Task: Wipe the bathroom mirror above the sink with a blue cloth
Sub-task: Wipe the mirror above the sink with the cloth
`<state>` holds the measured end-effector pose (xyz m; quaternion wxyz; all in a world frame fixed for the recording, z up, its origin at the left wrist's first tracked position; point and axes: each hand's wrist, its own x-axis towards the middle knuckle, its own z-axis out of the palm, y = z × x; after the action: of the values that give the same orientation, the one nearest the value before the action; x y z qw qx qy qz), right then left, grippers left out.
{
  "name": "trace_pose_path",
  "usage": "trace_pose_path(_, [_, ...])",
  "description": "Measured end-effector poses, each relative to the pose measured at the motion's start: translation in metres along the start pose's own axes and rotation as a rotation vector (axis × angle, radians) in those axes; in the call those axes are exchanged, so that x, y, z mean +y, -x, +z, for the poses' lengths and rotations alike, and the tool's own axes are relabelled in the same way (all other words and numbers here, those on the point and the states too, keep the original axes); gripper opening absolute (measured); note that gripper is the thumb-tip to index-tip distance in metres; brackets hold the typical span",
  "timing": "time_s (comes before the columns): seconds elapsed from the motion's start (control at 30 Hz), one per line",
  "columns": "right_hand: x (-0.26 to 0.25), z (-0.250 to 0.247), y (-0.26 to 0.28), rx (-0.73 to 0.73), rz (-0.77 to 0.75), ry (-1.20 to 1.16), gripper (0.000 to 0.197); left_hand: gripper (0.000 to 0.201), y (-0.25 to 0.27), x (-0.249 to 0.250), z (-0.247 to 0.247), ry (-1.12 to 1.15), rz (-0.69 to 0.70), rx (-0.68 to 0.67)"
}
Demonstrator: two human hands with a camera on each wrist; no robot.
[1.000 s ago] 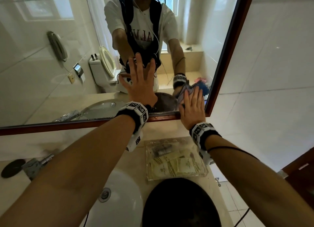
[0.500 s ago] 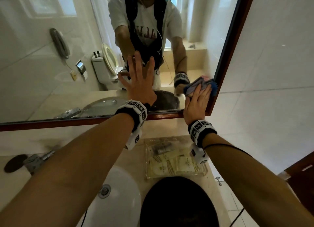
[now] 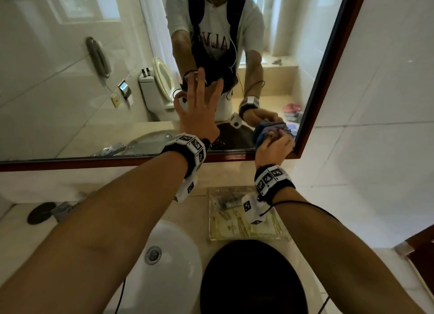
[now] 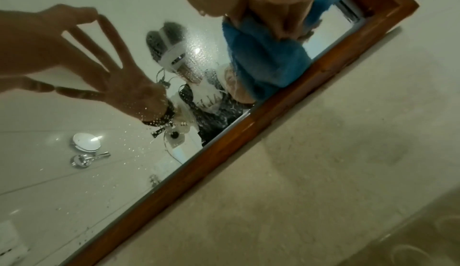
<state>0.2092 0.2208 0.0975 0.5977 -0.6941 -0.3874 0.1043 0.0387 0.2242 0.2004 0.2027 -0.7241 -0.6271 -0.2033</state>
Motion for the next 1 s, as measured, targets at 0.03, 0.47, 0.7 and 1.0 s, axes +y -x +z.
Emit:
trace_pose_path(0.03, [-0.003, 0.000, 0.000, 0.021, 0.024, -0.024, 0.037, 0.115, 0.001, -0.002, -0.001, -0.010, 0.009, 0.004])
trace_pose_path(0.47, [-0.055, 0.049, 0.047, -0.159, 0.127, 0.101, 0.020, 0.093, 0.021, -0.064, 0.001, 0.114, -0.052, -0.046])
trace_pose_path(0.7, [-0.069, 0.103, 0.102, -0.340, -0.020, 0.171, 0.013, 0.086, 0.035, -0.097, -0.001, 0.094, -0.011, -0.033])
trace_pose_path(1.0, [-0.046, 0.084, 0.079, -0.287, 0.062, 0.157, 0.004, 0.099, 0.031, -0.108, 0.015, -0.018, 0.033, -0.013])
